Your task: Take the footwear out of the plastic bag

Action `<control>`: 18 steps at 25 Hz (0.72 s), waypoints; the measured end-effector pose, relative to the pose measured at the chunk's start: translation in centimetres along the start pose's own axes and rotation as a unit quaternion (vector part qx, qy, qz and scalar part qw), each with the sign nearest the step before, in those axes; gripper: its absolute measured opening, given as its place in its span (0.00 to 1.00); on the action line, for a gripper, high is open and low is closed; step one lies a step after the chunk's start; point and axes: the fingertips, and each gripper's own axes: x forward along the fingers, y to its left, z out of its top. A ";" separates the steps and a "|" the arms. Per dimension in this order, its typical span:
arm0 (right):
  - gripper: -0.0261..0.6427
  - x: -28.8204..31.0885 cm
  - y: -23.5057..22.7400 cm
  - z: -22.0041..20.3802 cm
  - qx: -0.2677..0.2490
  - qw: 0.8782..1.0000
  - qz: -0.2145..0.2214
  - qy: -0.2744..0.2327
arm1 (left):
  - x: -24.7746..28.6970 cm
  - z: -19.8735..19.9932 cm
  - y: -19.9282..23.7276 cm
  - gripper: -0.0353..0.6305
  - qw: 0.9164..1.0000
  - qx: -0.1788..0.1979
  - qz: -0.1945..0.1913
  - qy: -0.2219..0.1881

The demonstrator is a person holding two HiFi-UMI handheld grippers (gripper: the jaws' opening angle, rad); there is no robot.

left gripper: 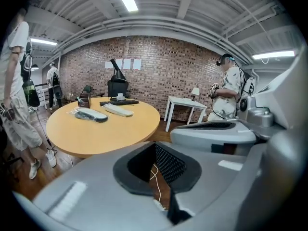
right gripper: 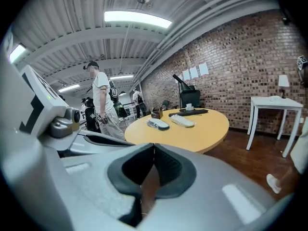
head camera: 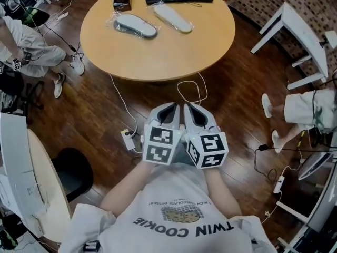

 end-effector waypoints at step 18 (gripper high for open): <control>0.04 11.2 -11.5 5.6 0.000 0.998 0.065 0.016 | 14.0 8.2 3.8 0.06 0.998 -0.017 0.064 0.012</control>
